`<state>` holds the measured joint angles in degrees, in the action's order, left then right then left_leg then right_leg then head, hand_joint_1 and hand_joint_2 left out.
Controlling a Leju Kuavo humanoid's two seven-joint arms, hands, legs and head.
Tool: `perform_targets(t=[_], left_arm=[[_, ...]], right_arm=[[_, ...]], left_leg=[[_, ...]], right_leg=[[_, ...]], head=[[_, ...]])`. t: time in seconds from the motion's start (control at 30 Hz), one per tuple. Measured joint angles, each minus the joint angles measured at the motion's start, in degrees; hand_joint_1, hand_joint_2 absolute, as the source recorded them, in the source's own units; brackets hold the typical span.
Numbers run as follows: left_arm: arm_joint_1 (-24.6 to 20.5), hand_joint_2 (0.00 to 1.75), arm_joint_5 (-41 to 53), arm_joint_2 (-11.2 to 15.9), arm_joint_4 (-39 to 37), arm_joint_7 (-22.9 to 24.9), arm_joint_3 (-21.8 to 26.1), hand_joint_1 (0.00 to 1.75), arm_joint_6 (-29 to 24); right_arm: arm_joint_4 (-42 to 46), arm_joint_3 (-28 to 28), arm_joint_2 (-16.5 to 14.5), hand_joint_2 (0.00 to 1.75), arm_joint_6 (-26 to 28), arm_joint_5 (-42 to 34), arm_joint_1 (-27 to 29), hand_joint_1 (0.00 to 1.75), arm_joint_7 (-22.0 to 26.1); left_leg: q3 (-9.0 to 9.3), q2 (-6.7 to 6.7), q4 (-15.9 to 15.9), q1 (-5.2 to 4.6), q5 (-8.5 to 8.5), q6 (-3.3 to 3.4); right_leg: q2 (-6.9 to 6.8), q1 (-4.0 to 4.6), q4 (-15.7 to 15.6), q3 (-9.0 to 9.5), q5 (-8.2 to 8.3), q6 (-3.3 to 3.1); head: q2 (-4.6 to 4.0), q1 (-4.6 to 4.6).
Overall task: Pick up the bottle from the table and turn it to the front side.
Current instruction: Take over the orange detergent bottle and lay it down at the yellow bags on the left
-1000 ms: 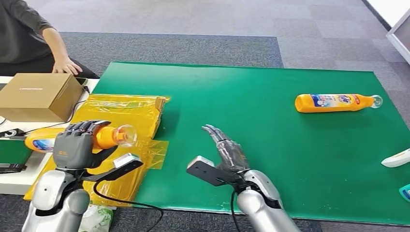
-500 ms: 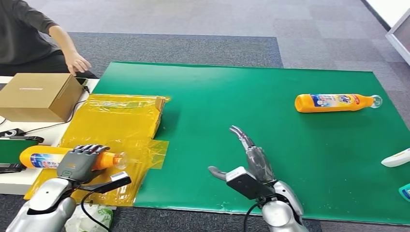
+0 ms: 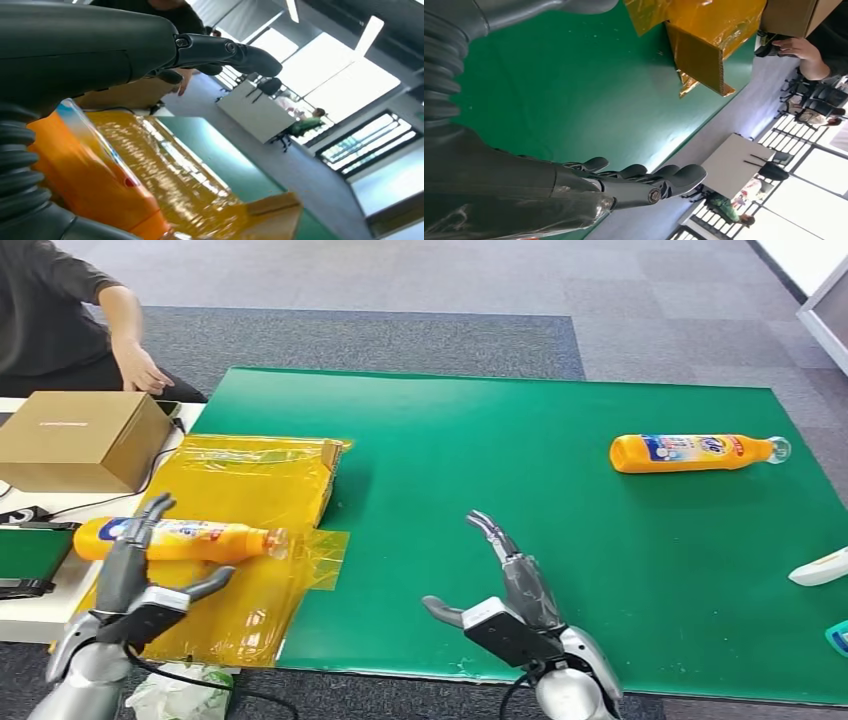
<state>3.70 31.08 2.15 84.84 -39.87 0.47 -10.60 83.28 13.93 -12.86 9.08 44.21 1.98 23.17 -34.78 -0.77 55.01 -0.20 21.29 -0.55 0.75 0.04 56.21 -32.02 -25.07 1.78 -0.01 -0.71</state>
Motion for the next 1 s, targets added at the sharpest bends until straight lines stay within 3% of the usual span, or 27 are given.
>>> perform_targets(t=[0.17, 0.3, 0.63, 1.0], left_arm=[[3.18, 0.0, -2.29, -2.53, 10.26, -0.19, 1.91, 0.0, -1.69], [6.69, 1.75, -7.42, -4.6, 17.71, -0.2, 3.07, 0.0, -0.92], [13.11, 1.75, -15.67, -10.91, 24.44, -0.21, 8.4, 0.0, 7.65], [14.19, 1.75, -14.12, -13.4, 24.68, -0.21, 10.17, 0.0, 7.53]], right_arm=[[2.08, -0.28, 0.09, 1.75, 0.4, 0.67, 1.64, 0.0, -1.26], [4.36, -0.8, 0.11, 1.75, 0.81, 1.09, 3.31, 0.0, -2.06], [9.51, -3.08, 0.14, 1.75, 1.56, 1.93, 7.16, 0.0, -3.03], [11.3, -4.06, 0.14, 1.75, 1.26, 2.02, 7.79, 0.0, -3.06]], left_leg=[[0.0, 0.0, 0.0, 0.01, 0.02, -0.03], [0.0, 0.0, 0.0, 0.01, 0.03, -0.04], [0.0, 0.0, 0.0, 0.0, 0.1, 0.02], [0.02, 0.0, 0.0, 0.01, 0.08, 0.01]], right_leg=[[0.0, 0.01, 0.0, -0.02, -0.02, -0.02], [0.0, 0.01, 0.0, -0.03, -0.05, -0.02], [0.0, 0.01, -0.01, -0.01, -0.08, 0.01], [-0.01, 0.01, -0.01, 0.02, -0.07, 0.02]], head=[[0.01, 0.01], [-0.01, -0.01], [0.0, 0.01], [0.01, 0.0]])
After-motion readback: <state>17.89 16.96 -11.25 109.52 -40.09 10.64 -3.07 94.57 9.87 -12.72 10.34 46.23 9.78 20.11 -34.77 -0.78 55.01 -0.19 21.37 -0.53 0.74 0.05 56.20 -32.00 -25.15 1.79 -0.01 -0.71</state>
